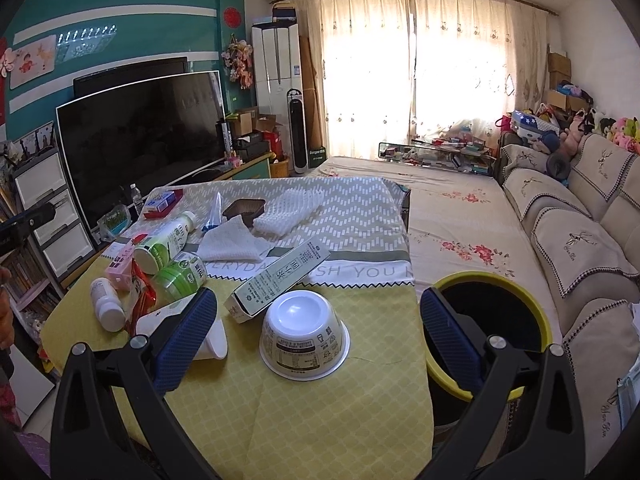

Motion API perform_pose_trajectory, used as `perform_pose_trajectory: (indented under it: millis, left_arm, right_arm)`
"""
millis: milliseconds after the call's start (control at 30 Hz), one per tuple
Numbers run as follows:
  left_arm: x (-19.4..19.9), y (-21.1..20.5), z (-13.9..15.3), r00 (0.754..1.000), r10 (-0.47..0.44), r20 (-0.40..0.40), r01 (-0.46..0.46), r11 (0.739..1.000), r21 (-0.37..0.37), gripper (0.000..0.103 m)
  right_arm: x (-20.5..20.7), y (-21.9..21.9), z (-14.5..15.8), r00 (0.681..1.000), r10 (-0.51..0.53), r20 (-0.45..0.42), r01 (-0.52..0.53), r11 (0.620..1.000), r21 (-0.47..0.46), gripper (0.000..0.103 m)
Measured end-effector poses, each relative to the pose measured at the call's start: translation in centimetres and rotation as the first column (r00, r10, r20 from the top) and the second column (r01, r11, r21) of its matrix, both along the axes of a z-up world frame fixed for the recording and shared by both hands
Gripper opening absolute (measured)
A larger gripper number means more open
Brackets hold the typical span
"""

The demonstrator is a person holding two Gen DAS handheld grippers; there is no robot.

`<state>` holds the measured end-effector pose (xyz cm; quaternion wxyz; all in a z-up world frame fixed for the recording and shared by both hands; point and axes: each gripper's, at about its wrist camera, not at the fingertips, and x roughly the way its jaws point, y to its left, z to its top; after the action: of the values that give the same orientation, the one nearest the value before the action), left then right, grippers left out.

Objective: Collect trash
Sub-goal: 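Reach the right tool to the white tea carton and grasp it, then carry the carton over the yellow-rimmed bin and open the right tool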

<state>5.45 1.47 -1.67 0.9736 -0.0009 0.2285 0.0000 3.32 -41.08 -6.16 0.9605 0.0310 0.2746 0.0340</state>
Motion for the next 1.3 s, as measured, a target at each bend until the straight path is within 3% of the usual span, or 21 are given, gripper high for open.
perform_pose_trajectory:
  millis: [200,500,833,1000,1200,1300]
  left_arm:
    - [2.2,1.1,-0.8,1.0,0.012,-0.021,-0.013,1.0,-0.027,0.099]
    - [4.6,0.8,-2.2,0.999,0.012,-0.047,-0.013,1.0,-0.018,0.099]
    - [6.6,0.2,-3.0,0.998,-0.016,-0.054,0.015,1.0,-0.008,0.099]
    - [6.7,0.2,-3.1,0.998,-0.02,-0.057,0.019,1.0,-0.013,0.099]
    - [6.6,0.6,-3.5,0.998,-0.01,-0.062,0.008,1.0,-0.021,0.099]
    - [6.5,0.8,-3.4,0.998,-0.005,-0.06,0.004,1.0,-0.022,0.099]
  right_arm:
    - [2.8,0.0,-1.3,0.995,0.058,-0.082,-0.053,0.997,0.052,0.097]
    - [9.4,-0.1,-2.6,0.978,0.04,-0.203,-0.018,0.994,0.106,0.097]
    - [14.9,2.4,-5.1,0.936,0.046,-0.349,-0.012,0.995,0.099,0.096]
    - [16.4,3.6,-5.6,0.923,0.069,-0.378,-0.035,0.995,0.098,0.077]
    - [17.5,5.0,-5.3,0.925,0.125,-0.359,-0.073,0.985,0.155,0.03]
    - [17.8,5.6,-5.2,0.927,0.129,-0.351,-0.078,0.985,0.155,0.028]
